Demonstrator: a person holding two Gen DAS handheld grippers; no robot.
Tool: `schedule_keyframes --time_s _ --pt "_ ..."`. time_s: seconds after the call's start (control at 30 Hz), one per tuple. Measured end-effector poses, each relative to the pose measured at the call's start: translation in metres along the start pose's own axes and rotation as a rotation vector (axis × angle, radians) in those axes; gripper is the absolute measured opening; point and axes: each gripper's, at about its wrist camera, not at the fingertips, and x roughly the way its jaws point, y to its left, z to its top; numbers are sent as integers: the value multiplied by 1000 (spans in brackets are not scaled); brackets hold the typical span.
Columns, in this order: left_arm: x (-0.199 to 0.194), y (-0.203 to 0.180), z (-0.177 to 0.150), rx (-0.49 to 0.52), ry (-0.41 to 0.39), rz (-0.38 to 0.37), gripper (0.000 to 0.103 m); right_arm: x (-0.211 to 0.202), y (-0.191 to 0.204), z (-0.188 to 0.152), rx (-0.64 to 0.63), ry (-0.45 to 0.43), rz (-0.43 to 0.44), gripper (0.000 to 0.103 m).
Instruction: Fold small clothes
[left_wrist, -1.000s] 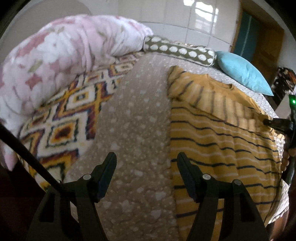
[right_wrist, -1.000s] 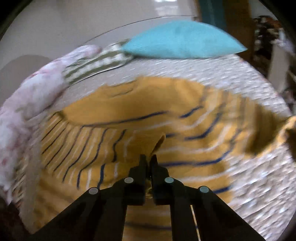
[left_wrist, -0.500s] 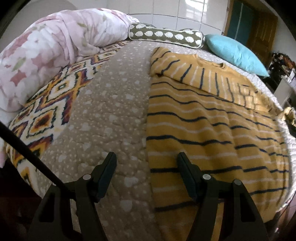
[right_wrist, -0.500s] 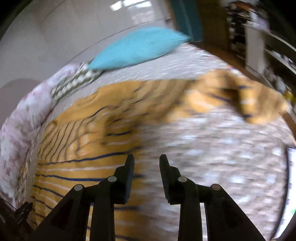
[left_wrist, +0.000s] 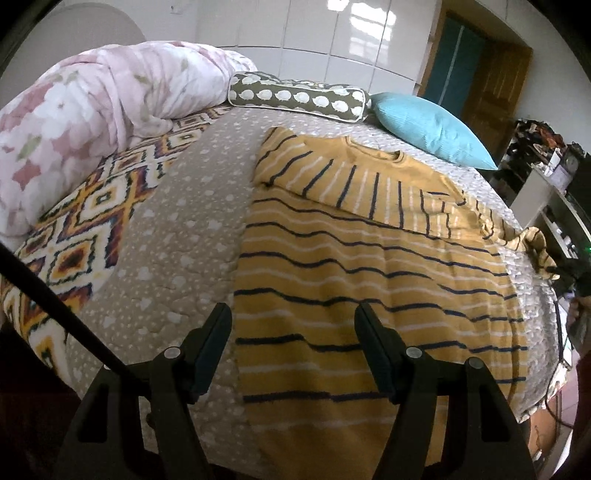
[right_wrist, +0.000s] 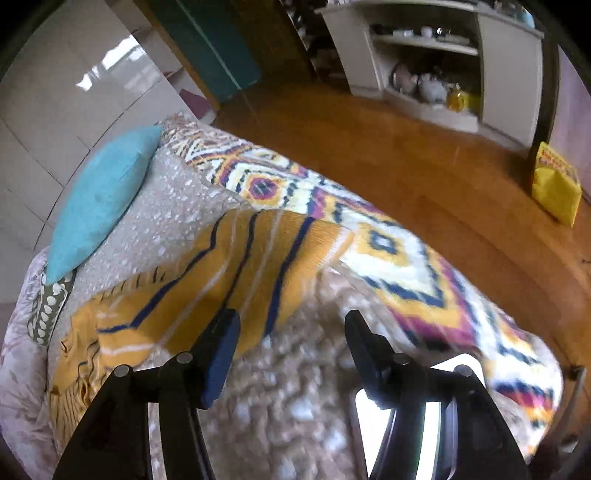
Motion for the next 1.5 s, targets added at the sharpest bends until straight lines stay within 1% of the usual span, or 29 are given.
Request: schedule_keyframes --time_s 0.03,0.1,0.17,0.23,0.27,0.3,0.37,0.4,0.43,0.47,0.5,0.53,0.6,0.67,0.7,0.77,0.8,0.83,0.93,0.97,1.03,1.1,1.2,1.27,1.3,1.33,1.4,1.47,1.5 --pt "-1 1 0 -4 0 -1 68 4 5 6 -10 14 13 10" --pt "-4 5 2 -19 0 -3 68 -9 26 13 -57 -44 -16 10" --pt "-6 7 3 -36 -3 -11 68 -26 57 11 -161 -115 -46 9" --pt "-8 7 3 -56 -4 -33 68 -37 106 4 -272 -165 -70 9" --pt "-10 7 3 -57 -7 -44 68 -42 146 -9 -366 -186 -59 9" --pt "-12 4 2 -51 -15 -50 68 -44 168 -16 -418 -193 -45 8" --pt "-15 -1 1 -29 -28 -40 68 -45 234 -56 -591 -192 35 9" --pt "-17 -3 1 -17 -36 -29 68 -43 265 -83 -679 -150 135 12" --pt "-18 -4 0 -8 -42 -20 68 -40 281 -99 -727 -105 217 13" --pt "-20 -4 0 -4 -43 -17 68 -35 303 -126 -796 -22 328 14" --pt "-21 -2 0 -6 -42 -22 68 -32 318 -152 -852 35 376 21" --pt "-21 0 -1 -9 -41 -26 68 -32 325 -172 -889 59 405 31" --pt "-22 6 -1 -24 -41 -32 69 -34 324 -195 -925 87 447 34" --pt "-21 12 -1 -40 -39 -35 70 -35 308 -193 -895 102 459 34" --pt "-19 16 -1 -56 -34 -46 70 -35 301 -186 -870 97 457 34" --pt "-17 20 -2 -79 -24 -70 70 -40 273 -161 -781 41 418 34" --pt "-16 23 -3 -92 -19 -87 70 -42 258 -150 -751 10 390 35" --pt "-15 23 -3 -97 -17 -95 70 -45 241 -131 -714 -32 331 35" --pt "-13 21 -4 -96 -15 -101 70 -42 226 -103 -691 -62 236 36" --pt "-12 20 -4 -93 -14 -100 70 -42 227 -102 -702 -65 223 36" --pt "-11 18 -4 -86 -10 -95 70 -37 237 -105 -754 -65 203 40" --pt "-9 18 -5 -87 -4 -93 70 -32 255 -115 -824 -59 209 41" --pt "-8 22 -5 -95 -1 -92 70 -28 286 -148 -967 -6 281 41" --pt "-8 25 -6 -102 -2 -93 70 -29 300 -173 -1062 17 315 44" --pt "-9 26 -6 -104 -3 -94 70 -28 305 -182 -1096 20 321 50" --pt "-9 28 -7 -106 -5 -92 70 -29 312 -199 -1162 8 319 55" --pt "-9 32 -8 -112 -8 -92 70 -22 322 -221 -1256 -21 281 59" --pt "-7 36 -9 -126 -6 -95 70 -9 327 -235 -1314 -31 223 59" --pt "-6 38 -9 -133 -4 -97 70 -4 328 -239 -1332 -39 185 56"
